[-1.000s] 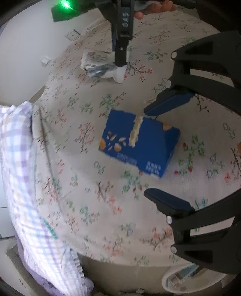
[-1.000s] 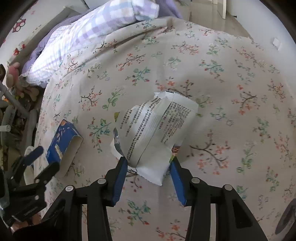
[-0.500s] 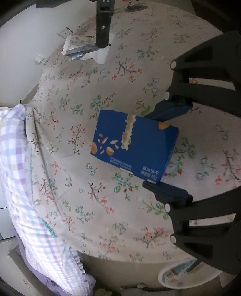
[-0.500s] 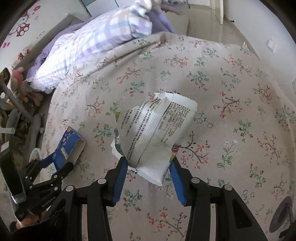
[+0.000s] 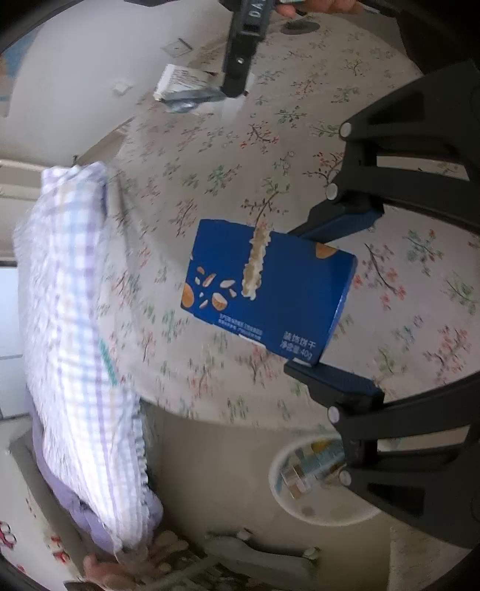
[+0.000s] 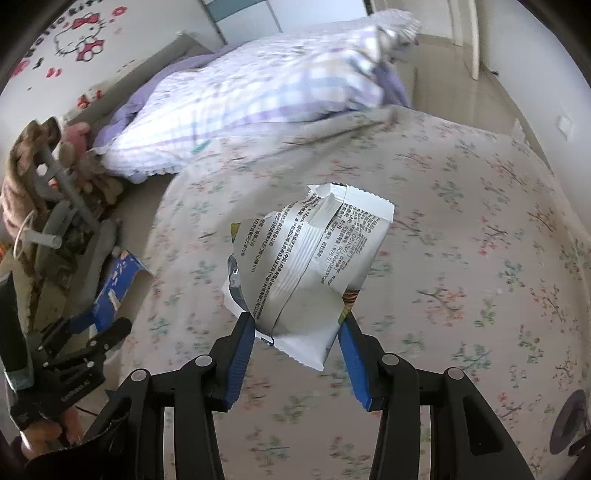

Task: Collect trash
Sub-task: 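Carry the blue box and white packet over the wastebasket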

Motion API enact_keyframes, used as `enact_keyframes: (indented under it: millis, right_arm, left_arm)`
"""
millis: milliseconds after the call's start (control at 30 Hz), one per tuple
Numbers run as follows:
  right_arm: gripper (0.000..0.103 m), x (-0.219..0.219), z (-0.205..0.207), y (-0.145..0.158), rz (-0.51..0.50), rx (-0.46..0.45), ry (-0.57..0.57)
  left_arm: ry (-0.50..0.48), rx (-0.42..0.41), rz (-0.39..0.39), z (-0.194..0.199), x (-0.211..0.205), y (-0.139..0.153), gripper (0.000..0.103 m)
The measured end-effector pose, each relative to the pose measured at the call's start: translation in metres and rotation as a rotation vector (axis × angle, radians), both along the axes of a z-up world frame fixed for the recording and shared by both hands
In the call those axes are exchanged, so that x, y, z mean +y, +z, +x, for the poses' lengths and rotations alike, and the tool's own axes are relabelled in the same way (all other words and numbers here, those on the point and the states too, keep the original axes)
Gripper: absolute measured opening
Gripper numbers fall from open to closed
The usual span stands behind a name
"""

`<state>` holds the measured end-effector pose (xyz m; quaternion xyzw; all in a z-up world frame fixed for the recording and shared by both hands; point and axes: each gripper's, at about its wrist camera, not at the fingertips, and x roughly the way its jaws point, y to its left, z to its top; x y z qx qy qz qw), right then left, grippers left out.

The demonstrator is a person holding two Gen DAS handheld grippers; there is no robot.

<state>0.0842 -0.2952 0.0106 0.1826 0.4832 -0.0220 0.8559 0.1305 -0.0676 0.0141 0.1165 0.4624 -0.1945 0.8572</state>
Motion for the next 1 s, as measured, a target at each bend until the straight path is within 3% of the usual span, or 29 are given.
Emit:
enact_keyframes:
  millis: [133,400,733,933,967,1000]
  right_arm:
    - [0.047,0.031,0.004,0.005,-0.003,-0.014,0.048]
    - [0.048,0.095,0.019,0.006,-0.021,-0.025,0.149]
    - [0.048,0.162,0.047,-0.007,-0.025,-0.003,0.243]
    - [0.048,0.188,0.06,-0.016,-0.027,0.006,0.276]
    - [0.048,0.193,0.063,-0.017,-0.028,0.005,0.282]
    - [0.048,0.197,0.065,-0.018,-0.03,0.006,0.286]
  left_arm:
    - [0.061,-0.019,-0.017,-0.004,0.032,0.001,0.063]
    - [0.186,0.02,-0.026,0.006,0.093,-0.008,0.063]
    - [0.4,0.087,0.004,0.035,0.177,-0.04,0.063]
    - [0.458,0.078,0.009,0.049,0.202,-0.055,0.064]
    - [0.462,0.061,0.012,0.05,0.204,-0.057,0.066]
    - [0.468,0.06,0.017,0.052,0.205,-0.058,0.077]
